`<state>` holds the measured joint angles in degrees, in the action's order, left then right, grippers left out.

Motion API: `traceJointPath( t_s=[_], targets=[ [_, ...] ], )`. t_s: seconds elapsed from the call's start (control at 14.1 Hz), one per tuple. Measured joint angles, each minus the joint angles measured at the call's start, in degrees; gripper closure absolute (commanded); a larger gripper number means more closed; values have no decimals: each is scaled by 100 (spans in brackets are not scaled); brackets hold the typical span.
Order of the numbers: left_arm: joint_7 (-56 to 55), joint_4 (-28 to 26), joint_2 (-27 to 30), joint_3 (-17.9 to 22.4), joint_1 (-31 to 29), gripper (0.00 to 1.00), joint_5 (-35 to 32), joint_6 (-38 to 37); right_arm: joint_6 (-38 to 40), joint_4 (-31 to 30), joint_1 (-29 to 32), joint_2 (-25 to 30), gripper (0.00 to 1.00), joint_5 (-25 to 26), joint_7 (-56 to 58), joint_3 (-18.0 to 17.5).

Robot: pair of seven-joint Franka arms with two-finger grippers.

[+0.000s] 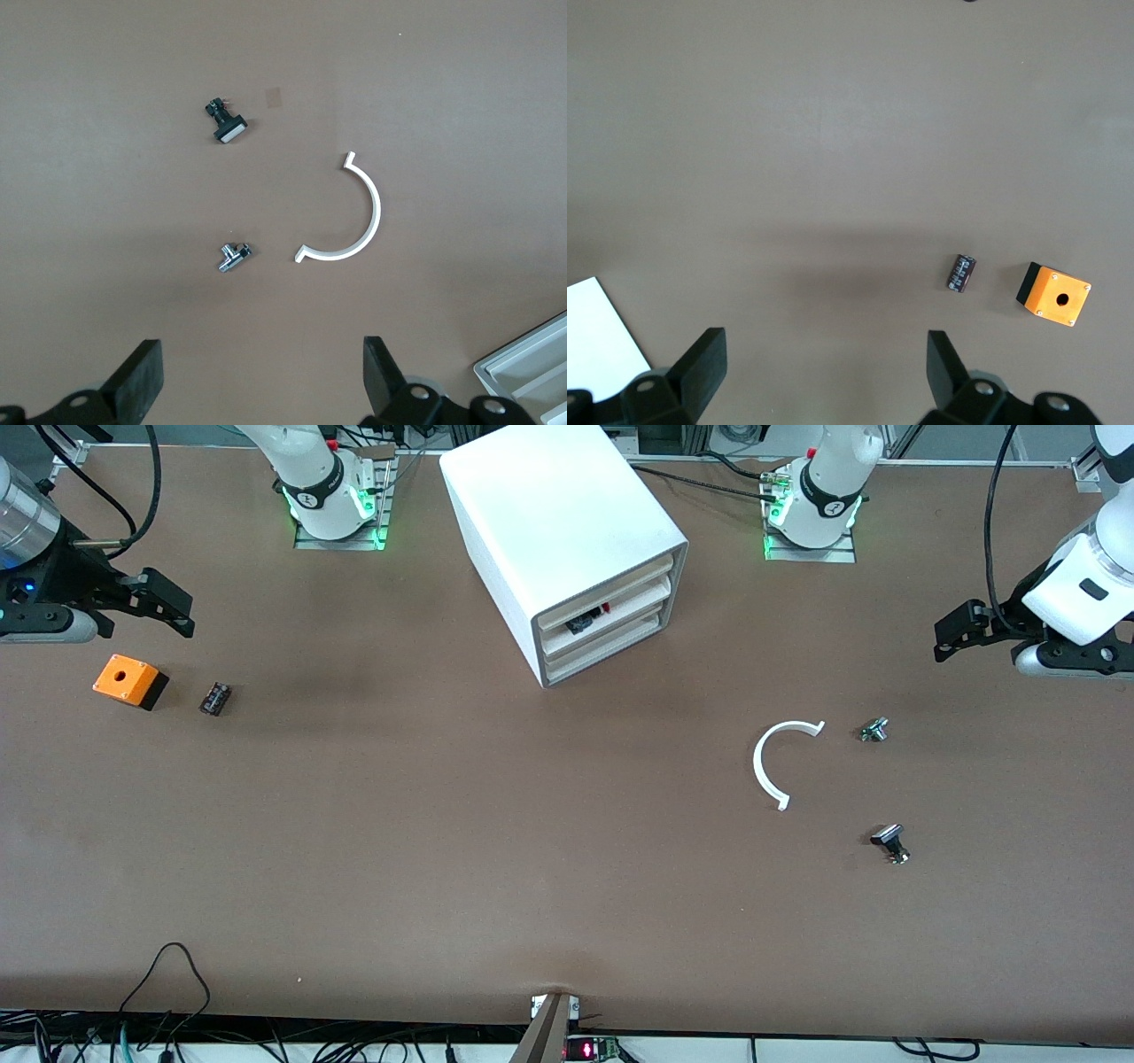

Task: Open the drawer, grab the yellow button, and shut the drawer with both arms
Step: 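Move the left gripper toward the white cabinet's drawer handle while the right gripper rises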

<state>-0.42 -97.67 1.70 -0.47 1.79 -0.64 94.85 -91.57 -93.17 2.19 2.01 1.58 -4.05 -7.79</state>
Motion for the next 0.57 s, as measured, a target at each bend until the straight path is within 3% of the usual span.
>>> traceJointPath(
  t_s=[0.57],
  targets=[
    [-1, 0, 0, -3, 0, 1, 0, 0, 37, -8, 0, -100, 0, 0, -74, -14]
  ],
)
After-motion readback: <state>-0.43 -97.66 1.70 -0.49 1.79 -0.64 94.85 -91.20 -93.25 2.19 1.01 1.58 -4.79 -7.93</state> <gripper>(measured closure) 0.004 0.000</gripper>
